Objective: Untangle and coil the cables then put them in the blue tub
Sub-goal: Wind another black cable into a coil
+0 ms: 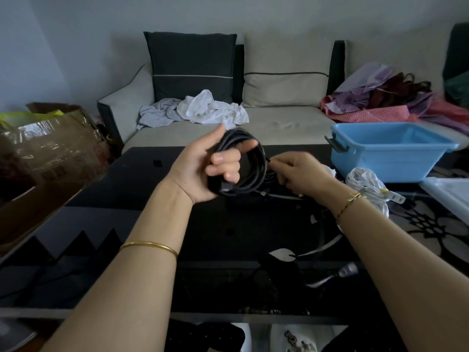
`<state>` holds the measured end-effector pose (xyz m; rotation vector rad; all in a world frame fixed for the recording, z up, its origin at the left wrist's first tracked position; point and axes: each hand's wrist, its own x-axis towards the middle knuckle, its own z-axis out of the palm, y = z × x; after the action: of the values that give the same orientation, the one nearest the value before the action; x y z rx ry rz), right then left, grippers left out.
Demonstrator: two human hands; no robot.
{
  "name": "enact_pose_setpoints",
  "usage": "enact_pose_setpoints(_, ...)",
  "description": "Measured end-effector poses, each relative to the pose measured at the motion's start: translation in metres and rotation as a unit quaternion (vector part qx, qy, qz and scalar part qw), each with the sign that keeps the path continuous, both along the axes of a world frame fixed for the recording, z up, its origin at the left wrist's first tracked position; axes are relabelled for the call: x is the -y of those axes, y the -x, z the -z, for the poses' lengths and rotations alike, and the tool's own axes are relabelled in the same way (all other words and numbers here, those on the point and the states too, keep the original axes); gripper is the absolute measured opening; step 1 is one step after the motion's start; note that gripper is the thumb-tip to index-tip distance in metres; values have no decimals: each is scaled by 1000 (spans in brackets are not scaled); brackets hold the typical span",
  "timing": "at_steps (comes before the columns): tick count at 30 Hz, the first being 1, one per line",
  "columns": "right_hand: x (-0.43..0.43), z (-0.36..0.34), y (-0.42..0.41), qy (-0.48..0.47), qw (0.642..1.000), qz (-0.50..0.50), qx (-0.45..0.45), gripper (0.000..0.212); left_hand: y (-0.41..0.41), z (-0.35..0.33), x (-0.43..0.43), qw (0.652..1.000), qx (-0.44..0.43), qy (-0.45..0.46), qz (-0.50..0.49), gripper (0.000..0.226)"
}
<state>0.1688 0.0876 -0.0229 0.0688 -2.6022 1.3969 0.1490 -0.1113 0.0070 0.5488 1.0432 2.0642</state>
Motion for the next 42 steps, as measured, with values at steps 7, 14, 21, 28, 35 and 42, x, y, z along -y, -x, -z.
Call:
enact_pose_setpoints(7,35,-2,-8,-32,982,-136,129,25,12,3,-11,954,103,-184,-211,35)
enact_pose_setpoints(14,45,-7,-19,61,942,-220,245,19,24,5,-15,914,2,-94,-394,31)
enact_pose_setpoints(21,41,-22,-28,17,924,-287,253,36,20,17,-18,834,-193,124,-502,25)
enact_pose_setpoints(28,33,-43,-28,-63,977,-166,119,12,8,22,-21,784,-375,378,-318,22)
enact_pose_setpoints(35,13,-50,-21,-100,988,-41,-111,4,-4,18,-23,899,-252,339,-113,59)
enact_pose_setpoints(42,9,-32,-8,114,981,11,-154,6,-9,7,-28,964,-145,206,-86,40)
